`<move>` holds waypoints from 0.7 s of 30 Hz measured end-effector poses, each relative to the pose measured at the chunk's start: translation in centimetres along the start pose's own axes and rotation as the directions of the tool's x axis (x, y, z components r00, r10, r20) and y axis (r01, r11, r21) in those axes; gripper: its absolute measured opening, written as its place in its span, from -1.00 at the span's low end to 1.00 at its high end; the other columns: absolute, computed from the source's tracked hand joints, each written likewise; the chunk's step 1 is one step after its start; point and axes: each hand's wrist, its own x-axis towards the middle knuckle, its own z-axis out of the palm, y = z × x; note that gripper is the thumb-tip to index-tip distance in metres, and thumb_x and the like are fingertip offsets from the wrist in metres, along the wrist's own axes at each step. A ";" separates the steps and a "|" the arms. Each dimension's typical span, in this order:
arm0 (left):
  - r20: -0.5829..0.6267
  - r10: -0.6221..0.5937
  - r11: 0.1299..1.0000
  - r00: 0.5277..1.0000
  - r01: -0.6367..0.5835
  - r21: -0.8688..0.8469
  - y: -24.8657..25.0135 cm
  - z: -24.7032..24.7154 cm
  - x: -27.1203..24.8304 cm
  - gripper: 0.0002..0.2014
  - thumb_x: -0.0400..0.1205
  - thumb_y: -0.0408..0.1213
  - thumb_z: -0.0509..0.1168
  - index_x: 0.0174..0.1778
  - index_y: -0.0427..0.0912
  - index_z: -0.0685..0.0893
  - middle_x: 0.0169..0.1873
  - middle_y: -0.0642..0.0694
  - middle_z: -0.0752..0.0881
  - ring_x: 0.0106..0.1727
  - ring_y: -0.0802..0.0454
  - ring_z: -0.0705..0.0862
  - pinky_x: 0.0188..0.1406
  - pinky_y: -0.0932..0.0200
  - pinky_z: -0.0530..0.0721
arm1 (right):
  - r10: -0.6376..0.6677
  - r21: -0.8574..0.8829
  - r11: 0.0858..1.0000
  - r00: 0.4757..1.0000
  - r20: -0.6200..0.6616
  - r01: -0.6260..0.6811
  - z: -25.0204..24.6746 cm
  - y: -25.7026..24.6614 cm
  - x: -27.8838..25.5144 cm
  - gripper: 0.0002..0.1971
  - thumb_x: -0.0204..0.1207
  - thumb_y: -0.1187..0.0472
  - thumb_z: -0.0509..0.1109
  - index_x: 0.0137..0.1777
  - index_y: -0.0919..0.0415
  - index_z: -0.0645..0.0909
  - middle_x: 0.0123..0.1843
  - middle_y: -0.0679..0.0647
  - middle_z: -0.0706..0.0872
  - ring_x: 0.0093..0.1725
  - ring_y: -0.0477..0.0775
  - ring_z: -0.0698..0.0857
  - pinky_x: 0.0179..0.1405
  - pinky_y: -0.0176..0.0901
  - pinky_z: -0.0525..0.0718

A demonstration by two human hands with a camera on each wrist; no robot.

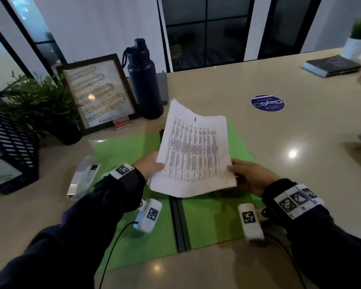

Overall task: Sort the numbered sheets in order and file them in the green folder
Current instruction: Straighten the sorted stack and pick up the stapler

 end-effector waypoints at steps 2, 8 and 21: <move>-0.050 0.023 0.986 0.998 -0.031 -0.161 -0.2 0.1 -0.3 -0.62 0.68 -0.33 0.18 0.44 -0.18 0.39 0.31 -0.09 0.60 0.24 -0.09 0.61 0.30 -0.06 0.55 | 0.026 0.048 0.999 1.000 -0.016 -0.025 0.3 -0.3 0.1 -0.76 0.70 0.20 0.09 0.26 0.18 0.50 0.08 0.21 0.71 -0.09 0.21 0.72 -0.28 0.02 0.77; -0.036 -0.039 0.779 0.999 0.008 -0.627 -0.7 2.8 -1.2 -0.34 0.59 -0.21 0.33 0.56 -0.13 0.16 0.43 -0.18 0.49 0.29 -0.19 0.60 0.27 -0.13 0.58 | -0.018 -0.087 0.996 0.969 -0.246 -0.003 2.0 -0.4 2.0 -0.34 0.61 0.14 0.29 0.63 0.18 0.08 0.51 0.22 0.46 0.29 0.35 0.62 0.28 0.24 0.61; -0.189 0.163 0.986 0.968 -0.153 0.064 -0.7 0.8 -2.3 -0.40 0.57 -0.54 0.18 0.53 -0.05 0.30 0.31 -0.07 0.62 0.13 -0.01 0.62 0.06 0.15 0.56 | -0.103 -0.469 0.883 0.975 -0.198 -0.002 1.5 0.8 2.1 -0.25 0.52 0.43 0.28 0.65 0.15 0.02 0.09 0.22 0.68 -0.04 0.20 0.70 0.00 0.11 0.70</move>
